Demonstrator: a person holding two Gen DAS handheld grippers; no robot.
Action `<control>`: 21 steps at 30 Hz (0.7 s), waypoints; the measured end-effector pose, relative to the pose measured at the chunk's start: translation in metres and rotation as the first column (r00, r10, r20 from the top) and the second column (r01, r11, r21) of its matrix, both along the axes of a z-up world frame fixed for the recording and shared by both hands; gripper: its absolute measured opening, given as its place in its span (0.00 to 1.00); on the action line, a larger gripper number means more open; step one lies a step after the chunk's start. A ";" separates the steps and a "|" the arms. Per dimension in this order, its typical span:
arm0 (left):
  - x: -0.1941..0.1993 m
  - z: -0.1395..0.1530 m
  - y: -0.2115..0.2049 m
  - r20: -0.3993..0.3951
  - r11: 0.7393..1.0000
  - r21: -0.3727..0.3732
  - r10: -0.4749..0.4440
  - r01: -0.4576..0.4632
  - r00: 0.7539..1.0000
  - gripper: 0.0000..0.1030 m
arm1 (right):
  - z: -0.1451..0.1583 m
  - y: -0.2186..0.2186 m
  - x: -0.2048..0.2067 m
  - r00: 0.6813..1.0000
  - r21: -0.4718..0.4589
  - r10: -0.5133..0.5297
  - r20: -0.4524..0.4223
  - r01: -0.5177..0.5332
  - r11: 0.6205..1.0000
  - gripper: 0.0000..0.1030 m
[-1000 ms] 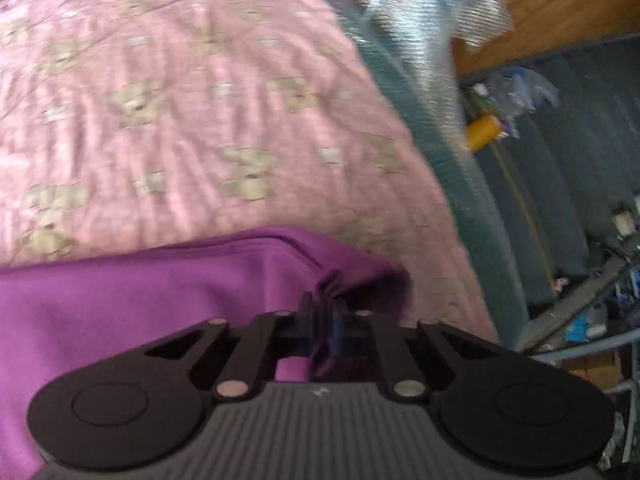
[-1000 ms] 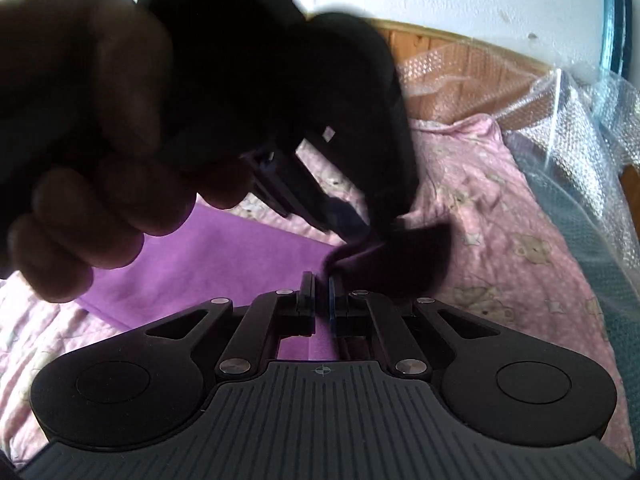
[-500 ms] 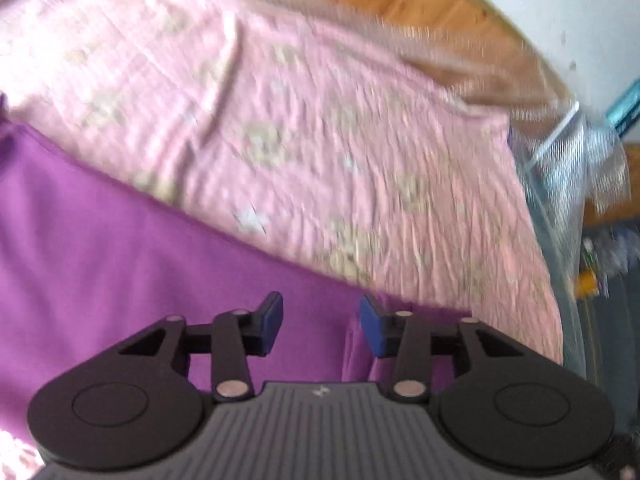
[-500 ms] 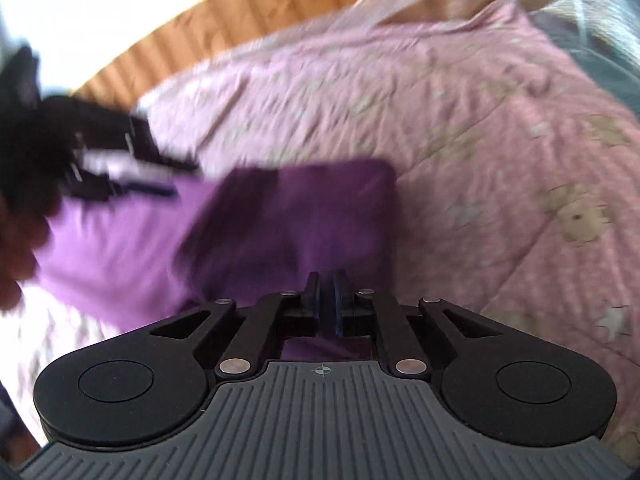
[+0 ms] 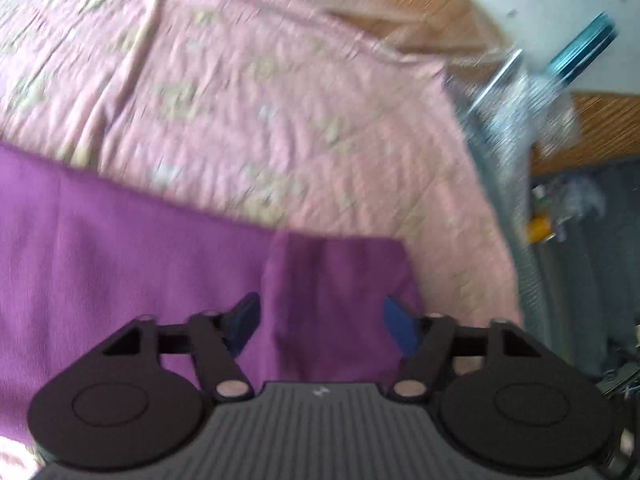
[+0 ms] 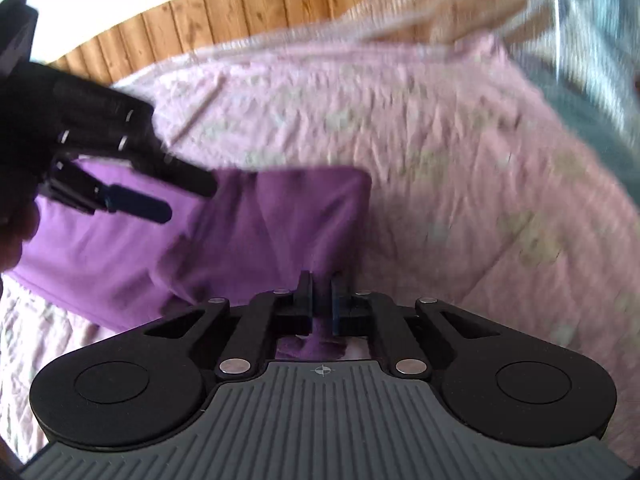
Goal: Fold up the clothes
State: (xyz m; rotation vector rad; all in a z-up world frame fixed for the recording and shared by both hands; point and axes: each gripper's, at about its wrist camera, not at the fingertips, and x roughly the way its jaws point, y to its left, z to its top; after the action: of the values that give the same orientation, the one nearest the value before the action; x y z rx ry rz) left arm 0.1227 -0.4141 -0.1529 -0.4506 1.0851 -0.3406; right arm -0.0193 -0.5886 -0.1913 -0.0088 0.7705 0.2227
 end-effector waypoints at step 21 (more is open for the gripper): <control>-0.006 -0.036 0.127 -0.075 1.000 -0.026 0.016 -0.018 0.997 0.26 | -0.016 0.121 0.024 0.979 0.126 0.182 -0.086 -0.171 0.977 0.01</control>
State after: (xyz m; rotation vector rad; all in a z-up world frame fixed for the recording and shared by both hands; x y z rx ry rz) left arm 0.1163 -0.2871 -0.1890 -0.4989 1.1497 -0.3255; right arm 0.0045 -0.4676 -0.2069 0.0461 0.8533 0.4404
